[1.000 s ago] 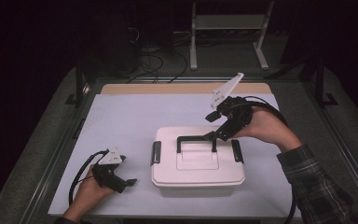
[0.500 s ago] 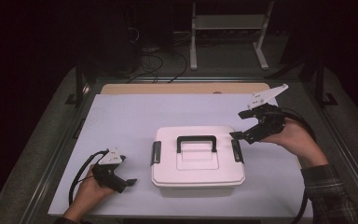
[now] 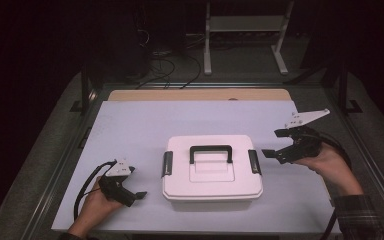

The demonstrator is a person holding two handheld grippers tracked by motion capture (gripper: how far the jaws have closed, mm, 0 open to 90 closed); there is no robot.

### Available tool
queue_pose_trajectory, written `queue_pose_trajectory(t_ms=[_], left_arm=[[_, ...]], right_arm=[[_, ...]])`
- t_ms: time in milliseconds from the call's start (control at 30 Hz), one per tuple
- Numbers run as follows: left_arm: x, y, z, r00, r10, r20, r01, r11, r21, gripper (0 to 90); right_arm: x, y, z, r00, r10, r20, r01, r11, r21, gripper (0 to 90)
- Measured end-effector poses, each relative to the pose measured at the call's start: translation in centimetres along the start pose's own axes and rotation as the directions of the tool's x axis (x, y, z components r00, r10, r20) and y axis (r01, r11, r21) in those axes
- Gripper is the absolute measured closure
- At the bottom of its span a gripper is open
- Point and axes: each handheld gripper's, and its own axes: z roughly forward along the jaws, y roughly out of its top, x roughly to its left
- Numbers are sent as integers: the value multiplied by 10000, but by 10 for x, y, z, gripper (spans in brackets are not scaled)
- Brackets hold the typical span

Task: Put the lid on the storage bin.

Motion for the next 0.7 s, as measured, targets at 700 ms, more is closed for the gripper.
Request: queue_pose_trajectory(t_ms=[700], left_arm=[[0,0,0,10000,8,-3,-8,10000,-1,0]], right_arm=[[-2,-67,39,9761,1485,1584,-1542,9878,238,13]])
